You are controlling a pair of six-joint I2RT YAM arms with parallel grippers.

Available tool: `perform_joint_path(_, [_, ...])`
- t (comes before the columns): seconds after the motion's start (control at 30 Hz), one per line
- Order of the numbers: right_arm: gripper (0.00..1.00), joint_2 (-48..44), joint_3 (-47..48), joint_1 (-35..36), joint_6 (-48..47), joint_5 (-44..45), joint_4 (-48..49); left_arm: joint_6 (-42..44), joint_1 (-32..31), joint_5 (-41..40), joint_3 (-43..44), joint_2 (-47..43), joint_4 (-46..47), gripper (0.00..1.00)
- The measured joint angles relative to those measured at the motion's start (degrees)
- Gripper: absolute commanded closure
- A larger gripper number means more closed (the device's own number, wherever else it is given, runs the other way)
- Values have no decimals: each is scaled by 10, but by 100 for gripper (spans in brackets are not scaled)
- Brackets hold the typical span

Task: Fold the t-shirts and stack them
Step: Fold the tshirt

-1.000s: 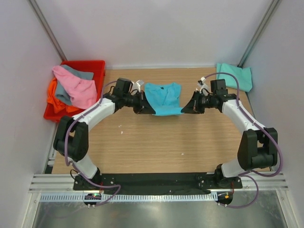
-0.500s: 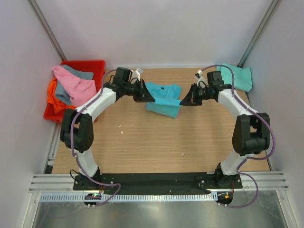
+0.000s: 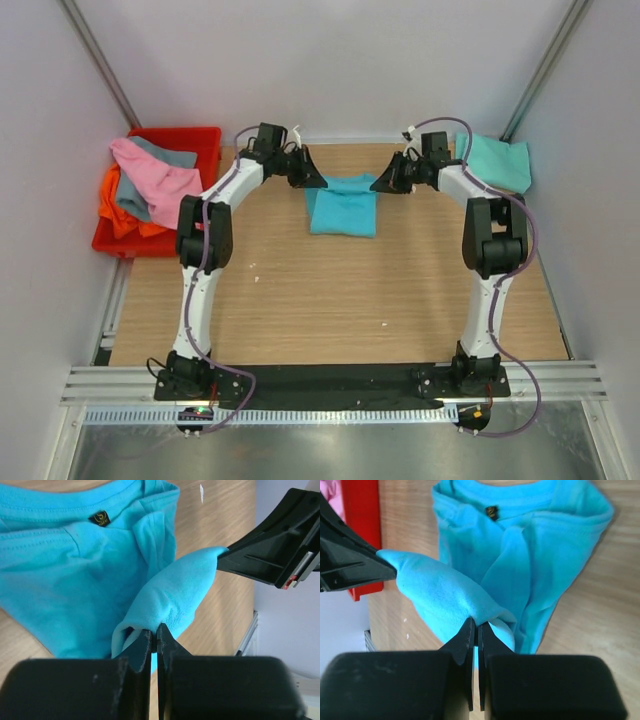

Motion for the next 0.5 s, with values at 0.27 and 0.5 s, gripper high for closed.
perform_joint_path(0.27, [98,70,67,-1,18,23,42,10,2,-23,45,32,7,100])
perform_joint_path(0.5, [62,120,156,-1,28,30,69,16,5,-74,72,43,31,79])
